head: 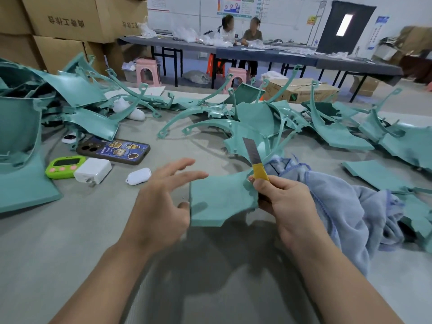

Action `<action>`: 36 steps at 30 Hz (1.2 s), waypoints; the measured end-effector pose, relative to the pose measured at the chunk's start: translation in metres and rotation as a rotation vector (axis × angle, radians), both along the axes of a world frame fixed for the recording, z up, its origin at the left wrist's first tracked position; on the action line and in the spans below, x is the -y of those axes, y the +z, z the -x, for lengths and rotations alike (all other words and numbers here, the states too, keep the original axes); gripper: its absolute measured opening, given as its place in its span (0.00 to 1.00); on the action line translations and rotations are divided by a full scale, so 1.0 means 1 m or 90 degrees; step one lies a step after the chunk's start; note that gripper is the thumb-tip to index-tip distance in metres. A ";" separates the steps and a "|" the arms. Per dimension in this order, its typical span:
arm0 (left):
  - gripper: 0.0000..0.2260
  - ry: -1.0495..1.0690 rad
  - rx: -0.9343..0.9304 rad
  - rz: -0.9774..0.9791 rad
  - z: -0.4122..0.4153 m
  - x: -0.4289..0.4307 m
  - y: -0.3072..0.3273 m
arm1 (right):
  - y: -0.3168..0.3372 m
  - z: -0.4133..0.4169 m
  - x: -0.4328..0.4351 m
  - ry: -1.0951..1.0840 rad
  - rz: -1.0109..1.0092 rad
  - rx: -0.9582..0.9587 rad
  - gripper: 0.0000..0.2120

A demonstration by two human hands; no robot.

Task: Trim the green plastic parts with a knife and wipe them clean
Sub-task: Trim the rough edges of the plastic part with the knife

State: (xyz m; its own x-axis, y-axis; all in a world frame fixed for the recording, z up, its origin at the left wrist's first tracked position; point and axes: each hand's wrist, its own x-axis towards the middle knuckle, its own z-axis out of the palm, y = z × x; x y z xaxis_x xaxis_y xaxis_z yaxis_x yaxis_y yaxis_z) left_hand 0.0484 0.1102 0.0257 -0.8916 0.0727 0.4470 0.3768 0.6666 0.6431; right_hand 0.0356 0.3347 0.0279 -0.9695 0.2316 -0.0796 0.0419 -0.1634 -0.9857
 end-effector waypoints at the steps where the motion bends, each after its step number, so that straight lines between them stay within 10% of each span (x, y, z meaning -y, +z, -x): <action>1: 0.35 -0.019 0.010 0.010 0.000 -0.001 -0.001 | 0.001 0.001 -0.002 -0.007 0.001 0.004 0.06; 5: 0.35 -0.076 -0.001 0.055 0.000 -0.002 -0.007 | 0.004 0.003 -0.009 0.005 0.041 0.009 0.06; 12: 0.07 -0.019 -0.101 -0.065 -0.002 -0.008 -0.012 | 0.001 0.001 -0.006 -0.031 -0.061 -0.071 0.09; 18: 0.19 0.075 0.002 -0.126 0.003 -0.008 -0.012 | 0.009 -0.010 -0.007 0.036 -0.215 -0.230 0.08; 36: 0.06 0.048 0.032 -0.194 0.016 -0.002 -0.023 | 0.008 -0.034 0.029 0.019 -0.493 -0.270 0.17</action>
